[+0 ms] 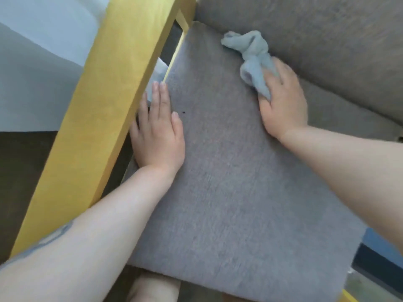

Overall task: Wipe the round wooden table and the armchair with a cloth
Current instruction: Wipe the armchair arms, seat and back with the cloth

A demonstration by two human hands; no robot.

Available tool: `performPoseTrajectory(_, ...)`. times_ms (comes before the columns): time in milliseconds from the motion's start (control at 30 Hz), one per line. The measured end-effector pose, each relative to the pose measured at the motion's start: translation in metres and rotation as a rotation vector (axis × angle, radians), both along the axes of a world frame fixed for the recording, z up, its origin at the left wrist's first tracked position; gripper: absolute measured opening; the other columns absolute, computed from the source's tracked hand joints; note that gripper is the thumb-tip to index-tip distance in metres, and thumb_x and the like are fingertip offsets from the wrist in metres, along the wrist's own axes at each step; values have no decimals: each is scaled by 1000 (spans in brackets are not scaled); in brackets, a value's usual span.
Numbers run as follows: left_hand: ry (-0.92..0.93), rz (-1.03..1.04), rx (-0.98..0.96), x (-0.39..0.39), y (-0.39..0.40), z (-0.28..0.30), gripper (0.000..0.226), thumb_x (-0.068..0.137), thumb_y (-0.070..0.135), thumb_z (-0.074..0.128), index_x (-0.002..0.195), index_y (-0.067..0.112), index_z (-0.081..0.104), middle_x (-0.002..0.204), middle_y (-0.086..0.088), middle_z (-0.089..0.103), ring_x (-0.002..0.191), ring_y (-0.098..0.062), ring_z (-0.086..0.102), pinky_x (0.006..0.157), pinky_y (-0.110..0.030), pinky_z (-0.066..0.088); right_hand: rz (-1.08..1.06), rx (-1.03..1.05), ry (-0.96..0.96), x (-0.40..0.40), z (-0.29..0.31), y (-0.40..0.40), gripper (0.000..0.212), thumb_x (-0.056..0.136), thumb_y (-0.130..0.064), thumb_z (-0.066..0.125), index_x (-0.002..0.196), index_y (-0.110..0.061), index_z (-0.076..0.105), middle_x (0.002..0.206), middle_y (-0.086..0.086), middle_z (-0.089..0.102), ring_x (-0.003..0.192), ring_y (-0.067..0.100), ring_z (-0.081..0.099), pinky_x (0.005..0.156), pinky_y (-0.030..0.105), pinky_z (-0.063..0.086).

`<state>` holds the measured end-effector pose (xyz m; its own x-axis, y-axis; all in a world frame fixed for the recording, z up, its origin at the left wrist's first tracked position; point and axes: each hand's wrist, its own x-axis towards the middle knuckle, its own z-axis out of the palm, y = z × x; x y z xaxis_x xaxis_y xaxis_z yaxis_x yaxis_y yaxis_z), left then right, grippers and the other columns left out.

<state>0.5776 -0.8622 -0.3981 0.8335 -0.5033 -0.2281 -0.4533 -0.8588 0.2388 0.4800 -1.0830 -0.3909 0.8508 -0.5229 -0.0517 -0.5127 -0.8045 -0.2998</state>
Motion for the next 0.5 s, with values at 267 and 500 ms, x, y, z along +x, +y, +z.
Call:
performPoseTrajectory(267, -5, -273, 15, 13, -30, 1, 55, 101, 25, 25, 154, 17, 11, 162, -2, 6, 149, -19, 3, 120, -42, 8, 351, 20, 9, -78, -7, 45, 46, 88, -2, 43, 132, -15, 51, 142, 21, 45, 132, 37, 39, 108, 50, 34)
performPoseTrajectory(500, -46, -471, 31, -33, -65, -1, 58, 99, 31, 26, 154, 21, 11, 162, -2, 8, 149, -23, 4, 118, -50, 2, -552, 21, -118, -79, -11, 87, 47, 82, -10, 45, 127, -9, 58, 144, 18, 44, 134, 37, 37, 110, 51, 29)
